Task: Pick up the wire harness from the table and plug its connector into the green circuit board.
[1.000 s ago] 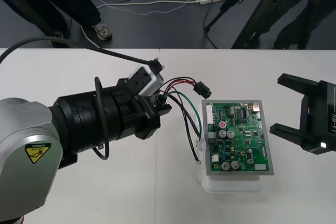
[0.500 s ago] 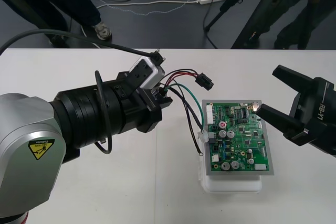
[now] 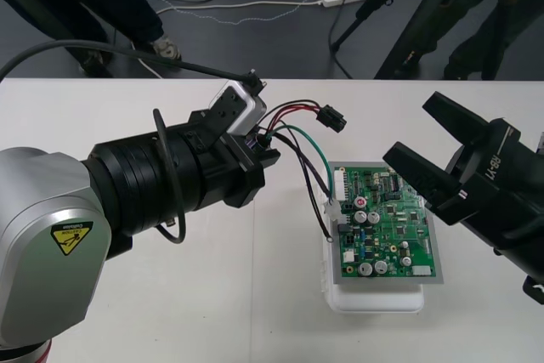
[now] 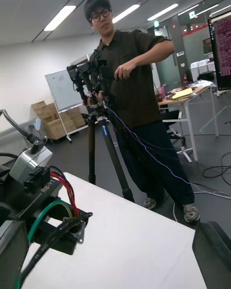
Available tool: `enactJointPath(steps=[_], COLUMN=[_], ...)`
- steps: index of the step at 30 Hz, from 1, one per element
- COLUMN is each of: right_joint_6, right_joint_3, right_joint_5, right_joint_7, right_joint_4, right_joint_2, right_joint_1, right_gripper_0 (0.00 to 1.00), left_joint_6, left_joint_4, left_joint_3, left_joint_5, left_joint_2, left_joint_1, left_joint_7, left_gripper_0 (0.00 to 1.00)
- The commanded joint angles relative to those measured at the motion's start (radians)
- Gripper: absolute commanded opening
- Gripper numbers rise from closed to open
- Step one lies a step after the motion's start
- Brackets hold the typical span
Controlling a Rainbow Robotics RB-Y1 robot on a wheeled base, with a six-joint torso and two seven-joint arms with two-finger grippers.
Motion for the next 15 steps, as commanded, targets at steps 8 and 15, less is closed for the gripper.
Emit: enactJointPath(steps=[8,15], right_joint_6=[0.054,0.078], right_joint_3=[0.138,0.203], right_joint_5=[0.008,0.008], right_joint_7=[-0.009,-0.014], right_joint_4=[-0.068,-0.082], right_joint_2=[0.002,0.013], right_joint_1=[-0.006,-0.032], right_gripper_0=[1.0,1.0], left_joint_6=[0.028,0.028], left_joint_4=[-0.02,-0.02], left_joint_3=[-0.041,-0.046], left_joint_5=[-0.031,-0.042], left_joint_2=[-0.028,-0.028], left_joint_1=[-0.048,-0.048], left_joint_7=[0.076,0.076], left_gripper_0=[0.0,0.0])
